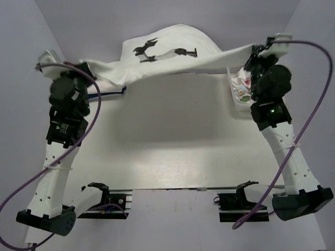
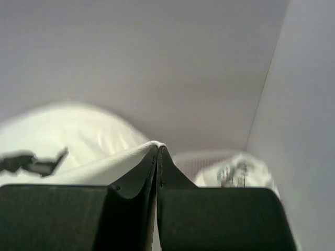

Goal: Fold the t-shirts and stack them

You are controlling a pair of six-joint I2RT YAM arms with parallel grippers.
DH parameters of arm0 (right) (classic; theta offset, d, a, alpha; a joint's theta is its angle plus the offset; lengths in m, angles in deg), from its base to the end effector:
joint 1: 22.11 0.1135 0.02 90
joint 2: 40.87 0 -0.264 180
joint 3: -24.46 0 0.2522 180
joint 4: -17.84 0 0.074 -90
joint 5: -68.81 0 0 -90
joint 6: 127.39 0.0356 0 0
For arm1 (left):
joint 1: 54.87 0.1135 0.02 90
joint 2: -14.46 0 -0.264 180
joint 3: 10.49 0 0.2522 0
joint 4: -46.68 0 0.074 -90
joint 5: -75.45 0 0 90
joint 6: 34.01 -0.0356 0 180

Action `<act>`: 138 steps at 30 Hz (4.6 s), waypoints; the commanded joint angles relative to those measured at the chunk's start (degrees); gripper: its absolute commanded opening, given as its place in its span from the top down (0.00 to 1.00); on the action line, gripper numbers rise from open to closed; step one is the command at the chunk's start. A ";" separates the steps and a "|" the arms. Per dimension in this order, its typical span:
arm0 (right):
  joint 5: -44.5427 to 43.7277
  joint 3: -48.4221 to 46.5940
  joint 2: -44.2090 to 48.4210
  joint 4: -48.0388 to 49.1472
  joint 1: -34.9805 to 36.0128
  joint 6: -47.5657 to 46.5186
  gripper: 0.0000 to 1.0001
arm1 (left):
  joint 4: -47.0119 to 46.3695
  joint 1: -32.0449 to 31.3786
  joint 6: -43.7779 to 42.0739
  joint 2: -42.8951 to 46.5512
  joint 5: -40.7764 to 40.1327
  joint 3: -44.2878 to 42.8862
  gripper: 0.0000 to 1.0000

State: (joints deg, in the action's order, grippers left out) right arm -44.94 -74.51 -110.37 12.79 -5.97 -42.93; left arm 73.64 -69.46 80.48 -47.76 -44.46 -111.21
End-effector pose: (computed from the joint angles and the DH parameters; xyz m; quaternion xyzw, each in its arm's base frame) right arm 0.2385 0.0541 0.5289 0.0702 0.5530 -0.0350 0.8294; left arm 0.1952 -0.0325 0.5250 -0.2519 0.5915 -0.0965 0.7599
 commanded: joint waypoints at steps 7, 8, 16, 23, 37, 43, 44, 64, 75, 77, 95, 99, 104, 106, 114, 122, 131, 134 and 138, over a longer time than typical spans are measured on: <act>2.57 34.04 12.18 -14.32 -0.15 15.19 1.00 | 26.87 -0.26 21.03 10.08 22.74 36.13 1.00; 4.13 39.10 12.62 -16.77 -0.15 19.39 1.00 | 27.41 -0.79 22.25 10.62 25.31 41.64 1.00; 2.48 51.98 10.00 -29.87 -0.15 33.04 1.00 | 29.67 -0.79 24.20 8.08 38.97 56.64 1.00; -0.24 51.55 9.02 -34.98 -0.41 37.09 1.00 | 38.72 -0.79 24.20 12.38 40.63 54.10 1.00; 1.16 48.20 17.03 -56.43 -0.32 47.46 1.00 | 56.34 -0.79 26.49 16.25 36.59 45.21 1.00; -0.68 47.24 12.28 -55.03 -0.23 46.41 1.00 | 47.48 -0.79 24.20 9.49 29.93 38.37 1.00; -1.03 45.94 11.76 -53.11 -0.32 45.19 1.00 | 45.71 -0.79 23.59 8.09 29.30 36.09 1.00; -10.00 17.46 -13.90 -51.87 -5.86 37.01 1.00 | 34.36 0.35 14.10 -37.26 16.47 -8.20 1.00; -9.65 0.50 -32.19 -51.41 -9.11 32.70 0.85 | 33.13 0.88 8.74 -61.78 15.32 -32.35 0.69; -8.78 -1.00 -33.78 -53.00 -9.11 31.65 0.63 | 35.05 0.88 6.81 -65.47 16.63 -37.38 0.35; 27.35 26.59 -18.74 -33.86 -7.88 28.66 0.10 | 8.63 1.76 13.92 -35.25 24.27 20.77 0.00; 30.07 26.58 -23.91 -30.95 -7.62 28.66 0.10 | 11.14 2.37 13.91 -41.05 26.92 18.75 0.00; 29.38 32.55 -25.78 -26.82 -7.79 28.65 0.10 | 8.78 4.30 17.16 -39.58 26.40 27.61 0.00; 30.76 34.66 -25.69 -26.55 -7.62 29.01 0.10 | 7.99 4.83 18.83 -37.64 26.40 32.70 0.00; 33.50 49.67 -12.89 -29.52 -7.35 29.45 0.12 | 13.52 6.15 26.48 -20.60 22.37 51.68 0.00; 43.82 54.45 5.40 -38.50 -5.78 23.21 0.10 | 37.33 6.68 35.70 8.75 21.03 56.99 0.00; 40.36 39.86 8.67 -39.05 -3.57 22.84 0.10 | 28.75 5.10 25.09 6.29 35.17 46.82 0.00; 39.39 41.08 9.29 -35.18 -3.66 26.36 0.10 | 25.14 3.96 20.34 -1.75 42.90 44.51 0.00; 37.82 42.93 10.52 -33.50 -3.57 29.09 0.10 | 15.67 1.94 22.78 -7.39 50.47 46.09 0.00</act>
State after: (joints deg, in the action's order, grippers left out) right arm -5.66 -32.44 -100.84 -22.75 -9.81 -16.61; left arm 96.39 -66.05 104.00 -55.10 -2.48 -65.26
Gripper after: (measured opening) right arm 0.897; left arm 0.995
